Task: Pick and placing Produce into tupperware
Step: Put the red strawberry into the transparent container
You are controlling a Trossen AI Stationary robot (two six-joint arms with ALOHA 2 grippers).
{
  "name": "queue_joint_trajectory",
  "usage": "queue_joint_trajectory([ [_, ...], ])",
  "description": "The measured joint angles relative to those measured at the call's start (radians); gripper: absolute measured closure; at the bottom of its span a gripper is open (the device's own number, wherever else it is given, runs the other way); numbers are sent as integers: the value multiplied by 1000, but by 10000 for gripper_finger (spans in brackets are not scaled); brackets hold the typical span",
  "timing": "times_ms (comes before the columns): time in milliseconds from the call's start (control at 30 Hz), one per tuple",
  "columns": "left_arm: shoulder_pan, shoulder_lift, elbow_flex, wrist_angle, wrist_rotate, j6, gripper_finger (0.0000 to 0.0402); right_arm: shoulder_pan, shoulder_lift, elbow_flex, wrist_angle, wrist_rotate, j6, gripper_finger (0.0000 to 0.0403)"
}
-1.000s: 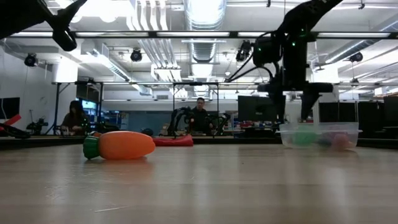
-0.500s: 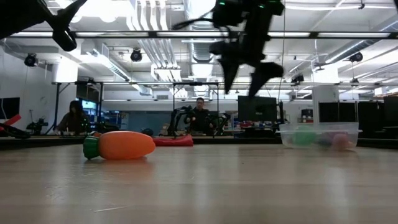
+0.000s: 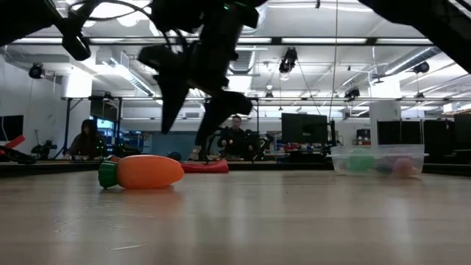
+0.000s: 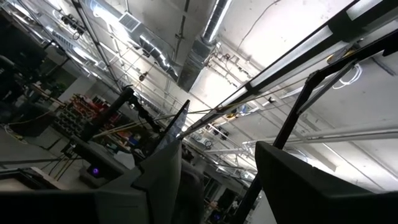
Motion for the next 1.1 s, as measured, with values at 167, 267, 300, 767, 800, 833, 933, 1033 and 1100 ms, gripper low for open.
queue_joint_trajectory([
  [167,0,0,0,1,0,-1,210,30,119,187,-130,-4,-12,145],
  [267,0,-1,0,2,0,-1,210,43,151,215,-132,-3,-11,155],
  [300,0,-2,0,1,0,-1,210,46,148,205,-119,-4,4,156],
  [767,0,11,0,-1,-5,-1,210,48,188,194,-31,20,9,169],
  [800,0,12,0,-3,-6,-1,210,48,196,194,-27,21,8,172],
  [833,0,12,0,-3,-6,-1,210,48,198,194,-22,25,7,176],
  [933,0,13,0,-3,-7,-1,210,48,198,191,-14,39,5,185],
  [1033,0,14,0,-4,-7,-1,210,48,198,190,-17,74,-17,196],
  [1100,0,18,0,-3,-8,-1,210,48,198,190,-18,88,-29,204],
])
